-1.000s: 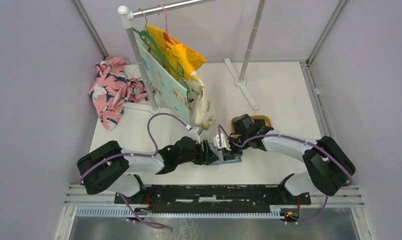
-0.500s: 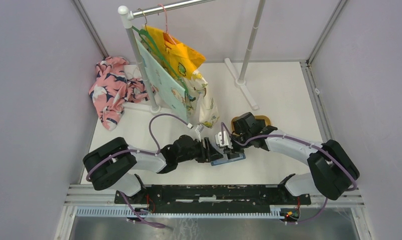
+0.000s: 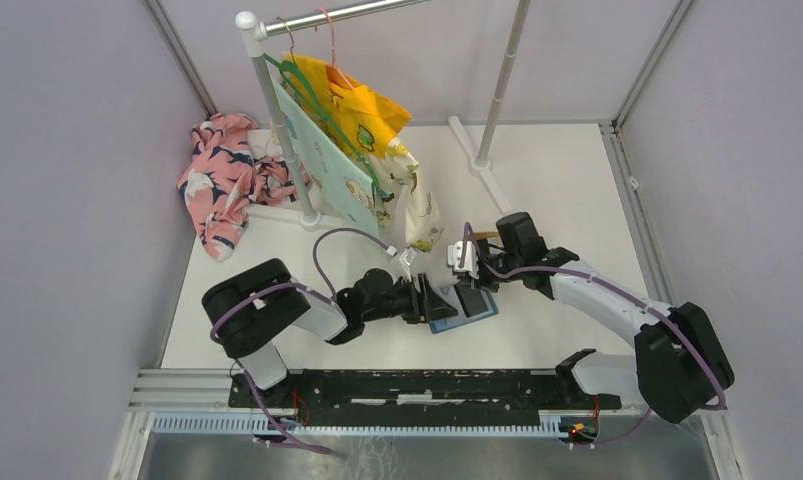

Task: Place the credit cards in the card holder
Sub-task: Turn over the card slot in the card holder.

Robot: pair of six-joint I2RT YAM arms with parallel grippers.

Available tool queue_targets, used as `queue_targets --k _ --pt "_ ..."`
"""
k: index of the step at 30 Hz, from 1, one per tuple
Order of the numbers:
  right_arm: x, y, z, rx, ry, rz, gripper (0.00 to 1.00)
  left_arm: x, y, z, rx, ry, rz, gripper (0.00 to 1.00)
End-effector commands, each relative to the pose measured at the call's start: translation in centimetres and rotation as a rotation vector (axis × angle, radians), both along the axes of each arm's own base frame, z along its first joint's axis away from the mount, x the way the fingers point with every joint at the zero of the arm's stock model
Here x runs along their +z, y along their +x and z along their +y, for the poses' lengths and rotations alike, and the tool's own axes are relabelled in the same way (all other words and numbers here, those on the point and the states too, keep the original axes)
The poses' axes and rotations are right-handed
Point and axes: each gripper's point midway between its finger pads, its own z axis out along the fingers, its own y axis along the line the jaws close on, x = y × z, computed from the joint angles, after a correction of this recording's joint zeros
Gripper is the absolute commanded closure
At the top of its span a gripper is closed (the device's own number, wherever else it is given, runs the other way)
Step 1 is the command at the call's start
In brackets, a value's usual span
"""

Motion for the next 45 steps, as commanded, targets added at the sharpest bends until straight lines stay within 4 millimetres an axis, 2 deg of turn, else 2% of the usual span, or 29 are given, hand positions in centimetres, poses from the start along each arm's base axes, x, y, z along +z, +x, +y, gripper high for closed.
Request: queue_targets --k 1,6,10,14,18,23,29,32,36,38,42,45 --pt "2.0 1.6 -0.3 -0.062 0.052 -0.057 0.77 4.1 0.8 -2.3 -0.026 -0.173 -0.039 0.37" --pt "1.9 2.0 -0.8 -0.093 0.051 -0.058 0.75 4.6 0.8 -2.3 -0.023 -0.201 -0.047 0.36" --pt "0.5 2.3 -1.6 -0.120 -0.006 -0.038 0.74 4.9 0.9 -1.9 -0.006 -0.197 -0.059 0.36" --pt "-0.2 0.4 -0.9 -0.014 -0.001 0.015 0.76 4.7 0.6 -1.3 -0.002 -0.182 -0.068 0.36" --pt "-1.5 -0.6 -0.9 0.076 -0.064 -0.017 0.76 2.6 0.6 0.0 0.024 -0.066 -0.065 0.34" --pt "-4.0 -2.8 -0.5 0.227 -0.159 -0.013 0.86 0.2 0.8 1.6 0.054 0.080 -0.063 0.35" --pt "-7.2 -2.1 -1.8 0.184 -0.324 0.003 0.89 -1.6 1.0 3.2 0.085 0.187 -0.074 0.36" --pt "-7.7 -2.9 -1.3 0.205 -0.321 0.035 0.88 -2.1 1.0 3.6 0.088 0.213 -0.079 0.36" --pt "-6.6 -4.6 0.7 0.274 -0.229 0.113 0.87 -2.3 0.9 3.9 0.085 0.226 -0.087 0.35" --pt "-5.4 -4.4 1.3 0.274 -0.196 0.098 0.87 -2.4 0.9 4.0 0.090 0.234 -0.090 0.36" --pt "-4.2 -3.0 0.5 0.220 -0.195 0.005 0.85 -2.8 1.1 4.4 0.101 0.261 -0.090 0.37" --pt "-4.1 -2.5 -0.3 0.206 -0.219 -0.025 0.84 -2.9 1.2 4.6 0.108 0.280 -0.094 0.37"
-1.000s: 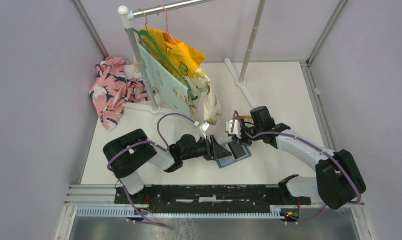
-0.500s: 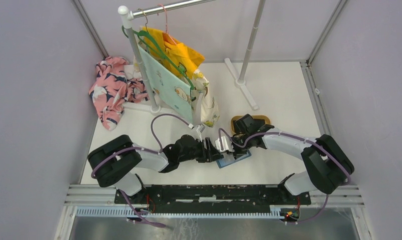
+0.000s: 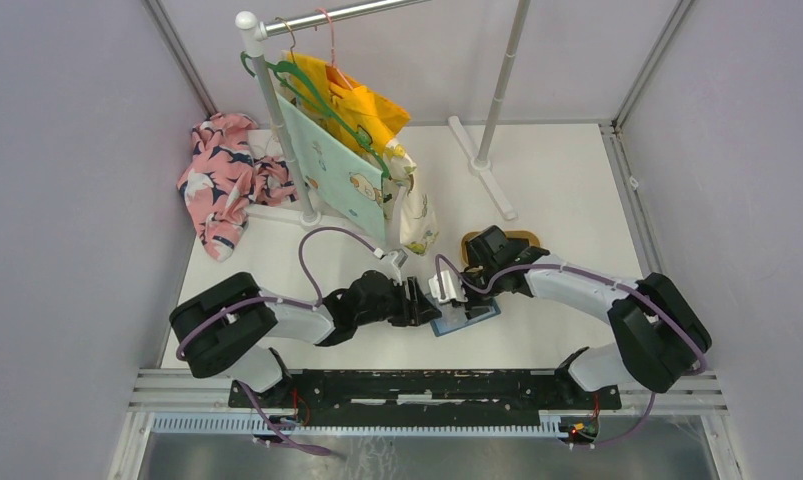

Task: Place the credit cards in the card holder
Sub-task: Turn over the card slot in the card holder.

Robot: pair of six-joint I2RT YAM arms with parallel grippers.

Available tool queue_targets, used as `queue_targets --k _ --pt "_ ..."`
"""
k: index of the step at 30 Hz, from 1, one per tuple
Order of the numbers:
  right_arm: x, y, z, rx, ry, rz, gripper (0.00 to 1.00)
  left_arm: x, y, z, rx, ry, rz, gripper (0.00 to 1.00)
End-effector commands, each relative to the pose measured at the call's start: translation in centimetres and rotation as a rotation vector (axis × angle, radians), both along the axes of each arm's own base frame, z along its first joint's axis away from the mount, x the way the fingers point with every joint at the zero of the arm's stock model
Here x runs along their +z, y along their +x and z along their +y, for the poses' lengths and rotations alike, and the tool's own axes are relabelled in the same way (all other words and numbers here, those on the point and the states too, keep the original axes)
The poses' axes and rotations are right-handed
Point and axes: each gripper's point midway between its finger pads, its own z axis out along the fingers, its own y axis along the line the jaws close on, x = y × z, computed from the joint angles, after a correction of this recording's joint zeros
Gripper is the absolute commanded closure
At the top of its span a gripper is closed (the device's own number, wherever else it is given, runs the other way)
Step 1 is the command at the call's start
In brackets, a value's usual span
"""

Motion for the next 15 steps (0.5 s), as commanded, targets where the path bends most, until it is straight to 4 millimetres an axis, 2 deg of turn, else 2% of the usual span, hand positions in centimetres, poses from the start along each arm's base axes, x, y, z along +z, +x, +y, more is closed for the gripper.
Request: queue_targets --k 1,10,15 --pt "0.9 0.9 -0.9 -0.016 -0.011 -0.070 0.84 -0.8 0.4 1.1 0.004 0.081 -0.053 0.37" --pt "-1.6 0.3 -1.8 -0.009 -0.106 -0.045 0.86 -0.1 0.4 0.8 -0.005 0.071 -0.067 0.38" --pt "-2.3 -0.3 -1.4 0.003 -0.116 -0.015 0.85 1.4 0.2 0.5 -0.012 0.025 -0.088 0.38"
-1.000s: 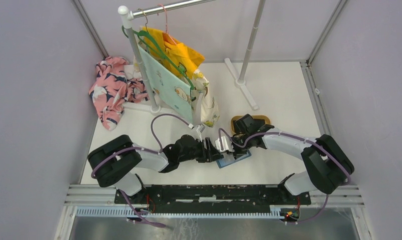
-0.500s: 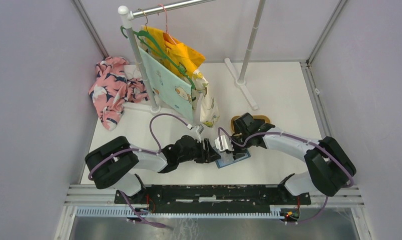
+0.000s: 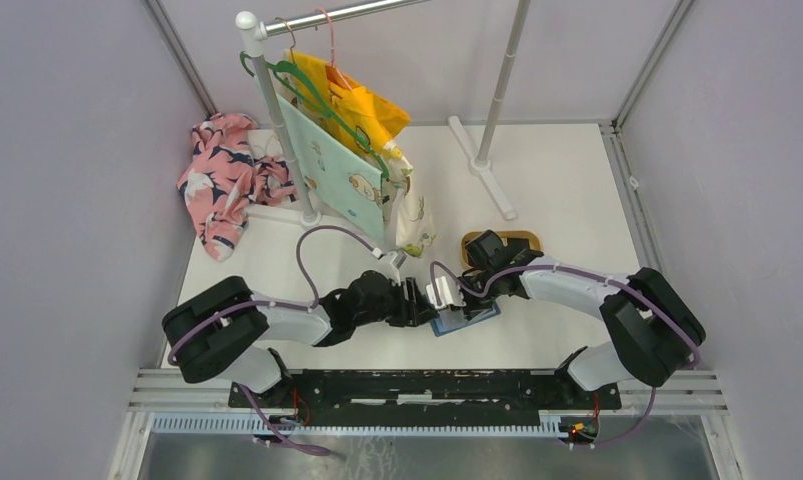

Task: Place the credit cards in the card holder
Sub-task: Turn over the card slot in the card holder.

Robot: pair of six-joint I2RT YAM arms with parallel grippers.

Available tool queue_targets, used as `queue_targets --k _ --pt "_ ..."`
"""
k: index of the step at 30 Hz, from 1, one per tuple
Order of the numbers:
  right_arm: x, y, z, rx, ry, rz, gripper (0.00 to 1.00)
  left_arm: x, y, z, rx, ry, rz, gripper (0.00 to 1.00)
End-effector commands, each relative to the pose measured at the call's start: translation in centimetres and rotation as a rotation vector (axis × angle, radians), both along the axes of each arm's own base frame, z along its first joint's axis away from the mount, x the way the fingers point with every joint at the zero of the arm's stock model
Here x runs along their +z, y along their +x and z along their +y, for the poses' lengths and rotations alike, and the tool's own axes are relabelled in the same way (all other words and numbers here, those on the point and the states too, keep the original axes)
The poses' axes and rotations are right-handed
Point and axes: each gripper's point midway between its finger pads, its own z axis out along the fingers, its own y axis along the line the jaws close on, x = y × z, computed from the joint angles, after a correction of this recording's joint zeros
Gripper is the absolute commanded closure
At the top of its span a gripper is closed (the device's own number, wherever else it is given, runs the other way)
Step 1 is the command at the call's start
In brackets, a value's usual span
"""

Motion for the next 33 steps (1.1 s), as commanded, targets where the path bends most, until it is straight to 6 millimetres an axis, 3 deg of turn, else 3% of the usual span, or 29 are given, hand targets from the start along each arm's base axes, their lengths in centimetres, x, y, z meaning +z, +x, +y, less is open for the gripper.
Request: queue_targets --k 1,10,15,28,33 --pt "-1.0 -0.6 -0.3 0.002 -0.042 0.025 0.85 1.7 0.3 -0.1 -0.012 -0.018 -0.070 0.38" --pt "0.4 -1.1 0.9 0.016 0.027 0.052 0.84 4.0 0.2 0.0 -0.006 -0.078 -0.103 0.40" --pt "0.0 -0.8 0.5 0.000 0.005 0.052 0.84 5.3 0.1 -0.8 -0.014 -0.134 -0.100 0.44" --pt "-0.9 -0.9 0.0 -0.010 -0.027 0.068 0.84 4.3 1.0 -2.1 0.003 -0.145 -0.070 0.42" --pt "-0.8 -1.0 0.0 -0.009 -0.025 0.072 0.84 4.8 1.6 -2.8 0.006 -0.158 -0.083 0.42"
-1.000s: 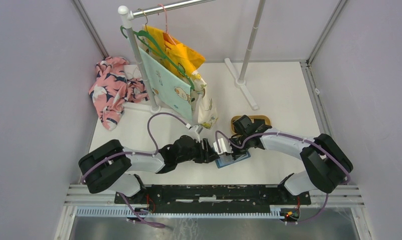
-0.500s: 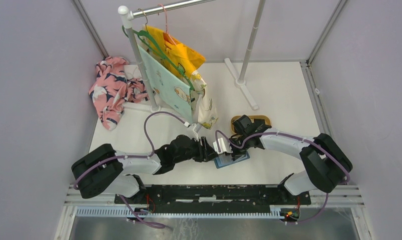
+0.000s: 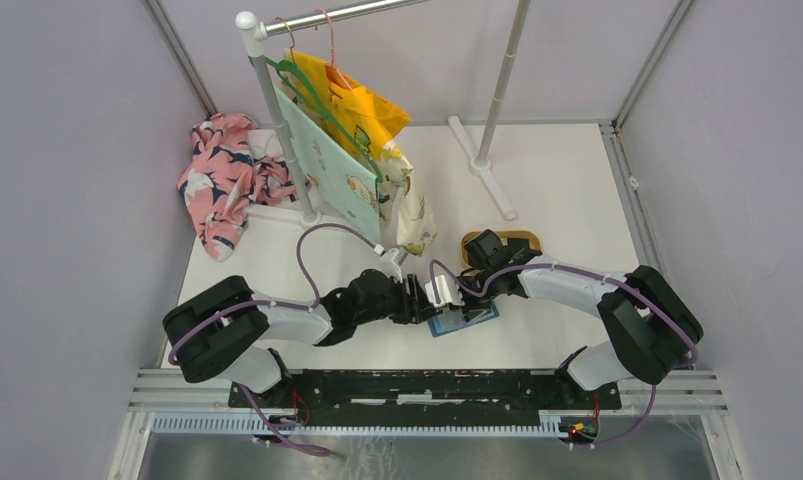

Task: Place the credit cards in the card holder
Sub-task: Turn over the card slot in the card holder.

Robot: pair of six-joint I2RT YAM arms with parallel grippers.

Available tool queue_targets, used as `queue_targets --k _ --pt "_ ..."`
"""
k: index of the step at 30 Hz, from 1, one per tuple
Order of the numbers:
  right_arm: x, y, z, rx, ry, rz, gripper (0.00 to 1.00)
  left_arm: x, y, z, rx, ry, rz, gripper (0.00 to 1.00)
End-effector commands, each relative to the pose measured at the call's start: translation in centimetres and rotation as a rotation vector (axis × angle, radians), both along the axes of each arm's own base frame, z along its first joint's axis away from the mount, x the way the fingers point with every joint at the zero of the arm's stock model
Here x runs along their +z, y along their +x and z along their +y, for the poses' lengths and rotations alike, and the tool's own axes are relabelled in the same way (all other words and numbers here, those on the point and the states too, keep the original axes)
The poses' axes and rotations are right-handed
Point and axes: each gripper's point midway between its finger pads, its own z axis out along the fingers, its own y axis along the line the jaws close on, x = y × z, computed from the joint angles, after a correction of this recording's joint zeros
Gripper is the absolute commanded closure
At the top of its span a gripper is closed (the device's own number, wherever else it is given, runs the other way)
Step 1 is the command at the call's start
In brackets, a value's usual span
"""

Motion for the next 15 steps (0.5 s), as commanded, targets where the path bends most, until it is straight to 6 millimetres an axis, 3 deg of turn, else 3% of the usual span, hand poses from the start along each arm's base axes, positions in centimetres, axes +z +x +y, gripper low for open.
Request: queue_targets --k 1,6,15 --pt "-0.7 -0.6 -0.6 -0.008 -0.037 0.043 0.84 3.4 1.5 -2.1 0.015 -0.110 -0.053 0.42" --pt "-0.7 -0.7 -0.6 -0.005 -0.035 0.045 0.84 3.9 1.7 -1.8 0.033 -0.117 -0.068 0.41" --pt "-0.6 -0.7 -0.6 -0.005 -0.033 0.047 0.84 2.5 2.8 -1.4 0.079 -0.063 -0.062 0.41"
